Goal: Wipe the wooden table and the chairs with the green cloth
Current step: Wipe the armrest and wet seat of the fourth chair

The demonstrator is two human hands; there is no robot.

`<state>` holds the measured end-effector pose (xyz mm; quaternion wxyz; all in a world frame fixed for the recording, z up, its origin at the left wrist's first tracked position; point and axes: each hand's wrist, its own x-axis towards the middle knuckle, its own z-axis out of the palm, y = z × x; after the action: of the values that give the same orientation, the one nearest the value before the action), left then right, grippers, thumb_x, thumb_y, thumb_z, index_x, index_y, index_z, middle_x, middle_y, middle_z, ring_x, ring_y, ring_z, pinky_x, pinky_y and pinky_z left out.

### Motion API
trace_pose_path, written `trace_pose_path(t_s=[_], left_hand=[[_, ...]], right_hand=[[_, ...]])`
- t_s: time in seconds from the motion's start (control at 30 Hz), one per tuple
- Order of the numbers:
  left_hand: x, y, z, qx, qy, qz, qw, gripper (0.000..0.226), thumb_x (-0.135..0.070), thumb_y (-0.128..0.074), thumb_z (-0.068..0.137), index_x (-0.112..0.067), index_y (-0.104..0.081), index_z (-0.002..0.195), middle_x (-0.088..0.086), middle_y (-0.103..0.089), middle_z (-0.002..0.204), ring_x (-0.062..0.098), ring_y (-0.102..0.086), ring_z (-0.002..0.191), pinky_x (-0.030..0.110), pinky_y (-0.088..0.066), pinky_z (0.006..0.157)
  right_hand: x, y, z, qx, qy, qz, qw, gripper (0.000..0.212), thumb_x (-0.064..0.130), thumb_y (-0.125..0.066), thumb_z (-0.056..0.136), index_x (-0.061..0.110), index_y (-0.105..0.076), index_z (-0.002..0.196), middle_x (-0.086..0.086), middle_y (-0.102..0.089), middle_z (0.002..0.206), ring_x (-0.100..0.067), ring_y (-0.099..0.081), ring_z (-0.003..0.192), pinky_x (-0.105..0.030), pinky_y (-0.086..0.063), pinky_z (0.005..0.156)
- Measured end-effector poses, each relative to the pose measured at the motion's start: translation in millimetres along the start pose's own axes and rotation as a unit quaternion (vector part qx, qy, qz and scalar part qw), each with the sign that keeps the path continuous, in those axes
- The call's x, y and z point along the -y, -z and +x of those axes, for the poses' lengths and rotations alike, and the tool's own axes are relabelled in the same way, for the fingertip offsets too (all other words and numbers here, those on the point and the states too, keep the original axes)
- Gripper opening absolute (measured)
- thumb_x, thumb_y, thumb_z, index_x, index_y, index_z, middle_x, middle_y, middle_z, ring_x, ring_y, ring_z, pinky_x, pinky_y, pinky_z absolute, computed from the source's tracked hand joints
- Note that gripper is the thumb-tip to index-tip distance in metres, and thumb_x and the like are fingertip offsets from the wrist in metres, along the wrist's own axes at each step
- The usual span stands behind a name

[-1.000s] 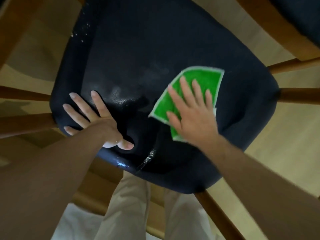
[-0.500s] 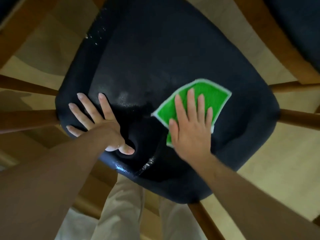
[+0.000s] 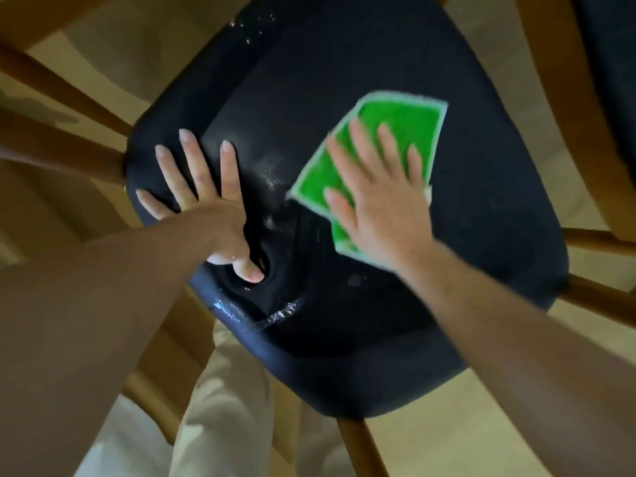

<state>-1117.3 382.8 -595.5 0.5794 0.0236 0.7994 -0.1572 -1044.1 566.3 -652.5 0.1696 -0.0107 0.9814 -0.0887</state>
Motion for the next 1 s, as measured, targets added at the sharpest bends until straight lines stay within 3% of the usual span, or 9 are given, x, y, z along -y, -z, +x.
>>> trace_pose_path(t_s=[0.1,0.2,0.3,0.5,0.6,0.7,0.87,1.0], left_hand=[[0,-2,-2,-0.016,-0.002,-0.005,1.0,0.163,-0.057,-0.088,0.051,-0.018,0.065,0.093,0.022,0.069,0.104,0.051,0.045,0.122,0.072,0.001,0.106],[-2,-4,-1,-0.025,-0.005,-0.003,1.0,0.163,-0.055,-0.089,0.05,-0.019,0.064,0.093,0.022,0.067,0.114,0.051,0.045,0.123,0.072,0.001,0.106],[0,-5,-1,-0.027,-0.007,-0.007,1.0,0.164,-0.057,-0.089,0.048,-0.02,0.065,0.089,0.02,0.069,0.108,0.051,0.046,0.122,0.072,0.001,0.105],[3,-6,-4,-0.037,-0.021,-0.019,0.999,0.162,-0.055,-0.089,0.051,-0.021,0.062,0.101,0.021,0.066,0.117,0.051,0.045,0.123,0.073,0.0,0.105],[5,-5,-3,-0.029,-0.018,-0.021,0.999,0.162,-0.057,-0.088,0.051,-0.021,0.063,0.096,0.02,0.069,0.106,0.052,0.046,0.121,0.074,0.0,0.105],[6,-5,-2,-0.026,-0.018,-0.023,0.999,0.164,-0.056,-0.089,0.049,-0.022,0.064,0.096,0.019,0.071,0.102,0.05,0.048,0.119,0.073,0.001,0.106],[7,-6,-1,-0.022,-0.024,-0.029,0.999,0.163,-0.055,-0.089,0.05,-0.022,0.063,0.097,0.018,0.071,0.102,0.05,0.049,0.118,0.073,0.003,0.105],[7,-7,0,-0.025,-0.027,-0.027,0.999,0.162,-0.054,-0.089,0.052,-0.021,0.063,0.098,0.019,0.07,0.104,0.05,0.049,0.119,0.073,0.003,0.105]], right_hand=[[-15,19,52,-0.04,-0.072,0.02,0.996,0.061,0.051,-0.025,0.101,0.03,-0.011,0.156,-0.001,-0.001,0.165,-0.032,-0.001,0.15,-0.057,-0.003,0.117],[-14,19,59,-0.073,-0.098,0.028,0.992,0.06,0.048,-0.025,0.101,0.029,-0.013,0.156,-0.001,-0.003,0.165,-0.032,-0.001,0.15,-0.055,-0.003,0.118],[-7,12,42,-0.071,-0.098,0.022,0.992,0.06,0.047,-0.024,0.101,0.026,-0.013,0.156,-0.004,-0.004,0.165,-0.033,-0.002,0.15,-0.056,-0.005,0.118],[14,-22,-47,-0.026,-0.072,0.008,0.997,0.06,0.041,-0.025,0.101,0.021,-0.015,0.156,-0.009,-0.01,0.164,-0.038,-0.011,0.148,-0.058,-0.013,0.116],[29,-37,-109,0.026,-0.051,0.002,0.998,0.062,0.038,-0.028,0.098,0.023,-0.011,0.156,-0.009,-0.009,0.164,-0.038,-0.012,0.147,-0.059,-0.017,0.114],[36,-44,-145,0.074,-0.01,-0.023,0.997,0.066,0.034,-0.032,0.092,0.021,-0.017,0.155,-0.011,-0.015,0.162,-0.041,-0.019,0.144,-0.062,-0.027,0.109],[12,-35,-123,0.095,0.075,-0.046,0.992,0.058,0.042,-0.034,0.097,0.028,-0.024,0.153,-0.004,-0.021,0.16,-0.037,-0.025,0.143,-0.06,-0.028,0.109],[-2,-17,-73,0.064,0.083,-0.045,0.994,0.057,0.044,-0.028,0.098,0.03,-0.023,0.153,-0.002,-0.018,0.162,-0.037,-0.021,0.145,-0.061,-0.022,0.111]])
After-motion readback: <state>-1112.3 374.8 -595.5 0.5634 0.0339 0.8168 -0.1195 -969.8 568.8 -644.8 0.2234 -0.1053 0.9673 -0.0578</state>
